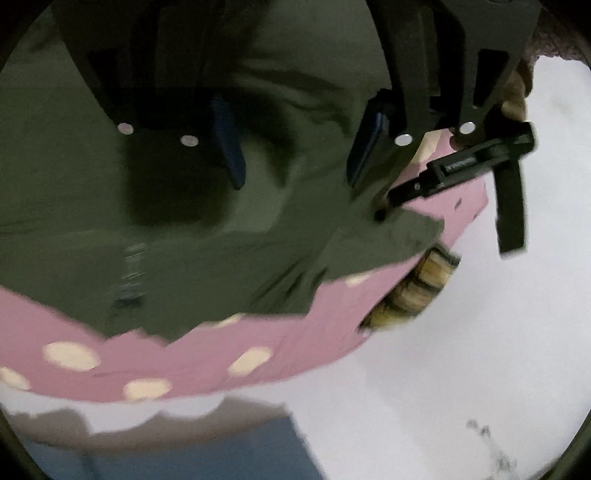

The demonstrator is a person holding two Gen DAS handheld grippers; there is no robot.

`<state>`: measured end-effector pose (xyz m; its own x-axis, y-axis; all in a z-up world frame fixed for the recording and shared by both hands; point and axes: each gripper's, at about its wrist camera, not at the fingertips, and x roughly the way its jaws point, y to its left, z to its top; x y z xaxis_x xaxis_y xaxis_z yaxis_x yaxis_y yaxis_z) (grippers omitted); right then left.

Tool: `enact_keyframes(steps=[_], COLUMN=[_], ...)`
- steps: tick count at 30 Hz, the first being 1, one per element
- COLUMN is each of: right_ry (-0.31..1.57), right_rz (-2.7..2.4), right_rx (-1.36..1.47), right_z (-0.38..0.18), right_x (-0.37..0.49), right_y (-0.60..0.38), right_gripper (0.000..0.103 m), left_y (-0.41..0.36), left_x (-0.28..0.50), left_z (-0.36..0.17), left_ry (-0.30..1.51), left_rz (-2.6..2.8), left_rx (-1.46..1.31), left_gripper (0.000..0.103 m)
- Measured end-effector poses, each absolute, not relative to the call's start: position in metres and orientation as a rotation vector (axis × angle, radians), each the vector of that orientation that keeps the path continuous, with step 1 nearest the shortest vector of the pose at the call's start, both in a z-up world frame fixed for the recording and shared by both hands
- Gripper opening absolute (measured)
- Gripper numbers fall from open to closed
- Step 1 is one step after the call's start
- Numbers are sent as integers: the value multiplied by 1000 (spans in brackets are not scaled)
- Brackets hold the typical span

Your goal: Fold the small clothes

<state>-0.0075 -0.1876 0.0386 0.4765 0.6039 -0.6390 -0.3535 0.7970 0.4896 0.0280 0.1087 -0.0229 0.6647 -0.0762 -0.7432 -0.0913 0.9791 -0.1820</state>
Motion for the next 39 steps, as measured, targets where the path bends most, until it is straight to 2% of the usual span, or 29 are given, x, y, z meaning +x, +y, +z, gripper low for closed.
enact_keyframes(steps=[6,10,14,16,17,18,21,23,29,32,37,39], right_ry=[780,817,901,932,963,982,988,985,981,960,822,791], right_rz=[173,-81,-41,-11,8,21,23,27,31,-3,-102,-51], right_rx=[441,619,731,733,723,714,679,686,689,688,616,590], right_z=[55,22,-13,-21,-28,-31,-33,-34,-41,-28,11,25], right_x=[-40,-61,-68,-66,-65,-66,-70,-72,-65,-66,-76,-72], right_y=[-351,-444,-464,-462,-458,-454,-453,-456,-455,-453,-439,-419], right_gripper=[64,64,63,50,34,28,17,15,16,24,31,42], left_y=[102,96,93,91,91,90,89,90,97,107,133,149], left_x=[29,29,29,29,29,29,29,30,31,29,25,24], left_z=[-26,-28,-27,-27,-27,-27,-27,-28,-29,-28,-29,-29], left_ry=[855,860,855,858,860,862,863,864,866,868,867,865], left_rz=[-7,-14,-10,-10,-12,-12,-12,-10,-8,12,41,45], left_rx=[-200,-191,-182,-184,-183,-178,-166,-165,-184,-221,-258,-300], left_gripper=[98,98,98,98,98,98,98,98,98,98,98,98])
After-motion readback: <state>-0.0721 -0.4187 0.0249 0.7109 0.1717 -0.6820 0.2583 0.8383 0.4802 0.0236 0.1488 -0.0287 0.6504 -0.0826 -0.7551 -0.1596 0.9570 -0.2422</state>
